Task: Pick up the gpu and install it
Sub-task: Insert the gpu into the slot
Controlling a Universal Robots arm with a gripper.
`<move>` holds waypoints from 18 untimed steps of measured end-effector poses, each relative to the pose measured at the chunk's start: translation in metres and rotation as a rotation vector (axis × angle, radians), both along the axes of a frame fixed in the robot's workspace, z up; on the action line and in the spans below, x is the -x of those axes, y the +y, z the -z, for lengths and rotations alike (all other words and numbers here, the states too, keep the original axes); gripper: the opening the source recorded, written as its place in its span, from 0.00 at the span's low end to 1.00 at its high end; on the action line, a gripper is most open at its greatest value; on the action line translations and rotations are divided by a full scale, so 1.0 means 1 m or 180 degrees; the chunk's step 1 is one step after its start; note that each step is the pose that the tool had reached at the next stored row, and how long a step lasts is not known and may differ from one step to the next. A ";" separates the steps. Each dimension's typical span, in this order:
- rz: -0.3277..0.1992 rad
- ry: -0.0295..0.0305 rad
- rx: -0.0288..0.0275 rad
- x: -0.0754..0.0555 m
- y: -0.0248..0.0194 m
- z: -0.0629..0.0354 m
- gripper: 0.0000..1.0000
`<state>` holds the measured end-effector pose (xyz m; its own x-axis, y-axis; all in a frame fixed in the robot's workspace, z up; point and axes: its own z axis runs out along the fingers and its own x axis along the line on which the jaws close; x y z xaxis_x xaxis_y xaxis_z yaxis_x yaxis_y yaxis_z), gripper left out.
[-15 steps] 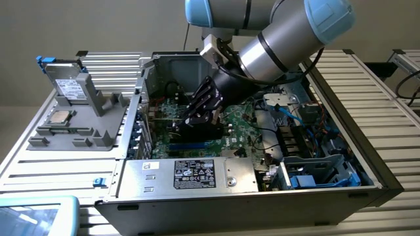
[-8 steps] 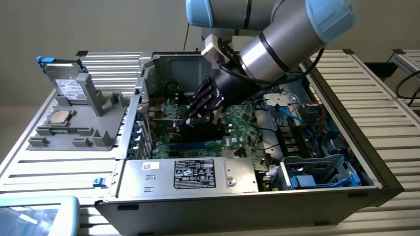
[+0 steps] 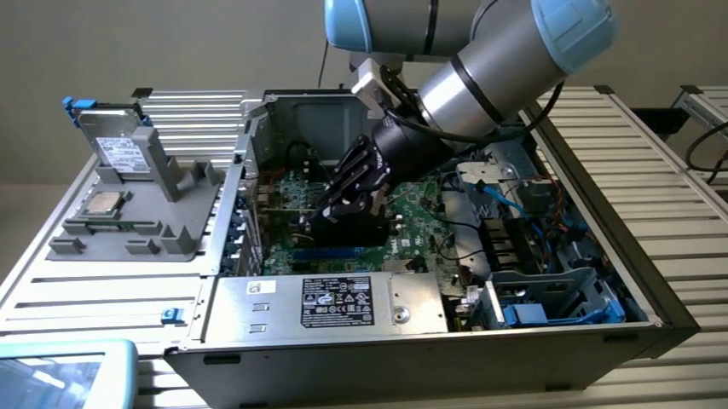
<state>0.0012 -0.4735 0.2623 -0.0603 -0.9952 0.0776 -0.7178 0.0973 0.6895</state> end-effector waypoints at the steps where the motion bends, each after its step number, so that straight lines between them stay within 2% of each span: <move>1: 0.0000 0.0000 0.0000 0.000 0.0000 0.0000 0.28; 6: -0.0010 -0.0014 0.0012 -0.001 -0.0001 0.0002 0.28; 12: -0.0034 -0.0086 0.0036 -0.002 0.0001 0.0002 0.28; 16: -0.0038 -0.0089 0.0040 -0.002 0.0004 0.0001 0.28; 18: -0.0038 -0.0089 0.0040 -0.002 0.0032 0.0000 0.28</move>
<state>0.0033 -0.4703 0.2623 -0.0508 -0.9948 0.0885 -0.7380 0.0971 0.6678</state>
